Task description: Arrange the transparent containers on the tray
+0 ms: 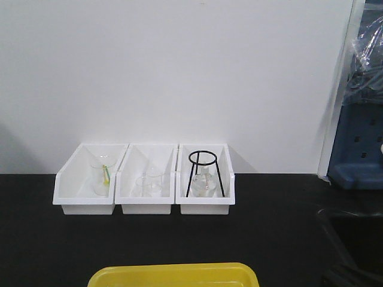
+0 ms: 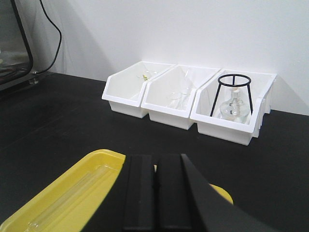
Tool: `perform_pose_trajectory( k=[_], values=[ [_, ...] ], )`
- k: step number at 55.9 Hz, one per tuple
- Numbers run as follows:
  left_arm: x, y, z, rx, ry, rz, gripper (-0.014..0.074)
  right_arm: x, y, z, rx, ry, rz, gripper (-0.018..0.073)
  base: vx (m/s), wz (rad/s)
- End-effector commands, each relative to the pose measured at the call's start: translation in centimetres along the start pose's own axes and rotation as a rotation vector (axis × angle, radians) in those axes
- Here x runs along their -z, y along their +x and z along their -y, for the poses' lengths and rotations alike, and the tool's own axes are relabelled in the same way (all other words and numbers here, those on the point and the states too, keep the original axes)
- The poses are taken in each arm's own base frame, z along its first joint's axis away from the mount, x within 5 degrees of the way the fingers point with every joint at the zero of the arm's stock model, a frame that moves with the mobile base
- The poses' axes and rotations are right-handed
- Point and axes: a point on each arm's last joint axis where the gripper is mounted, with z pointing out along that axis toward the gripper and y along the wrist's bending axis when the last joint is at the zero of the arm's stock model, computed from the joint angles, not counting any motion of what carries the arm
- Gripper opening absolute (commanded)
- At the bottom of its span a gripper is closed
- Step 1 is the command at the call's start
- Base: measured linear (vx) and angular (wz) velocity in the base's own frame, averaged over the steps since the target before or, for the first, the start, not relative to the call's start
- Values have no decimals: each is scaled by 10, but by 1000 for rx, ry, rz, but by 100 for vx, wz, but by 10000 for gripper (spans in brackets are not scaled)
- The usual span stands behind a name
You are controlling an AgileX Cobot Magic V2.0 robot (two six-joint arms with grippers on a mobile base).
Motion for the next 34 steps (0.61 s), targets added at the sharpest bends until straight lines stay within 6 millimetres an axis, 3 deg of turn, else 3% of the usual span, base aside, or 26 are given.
perform_pose_trajectory(
  k=[1, 34],
  values=[
    [-2, 5, 1, -2, 5, 51, 0, 1, -11, 1, 39, 21, 30, -13, 0, 0],
    [-2, 5, 1, -2, 5, 51, 0, 1, -11, 1, 36, 19, 30, -13, 0, 0]
  ],
)
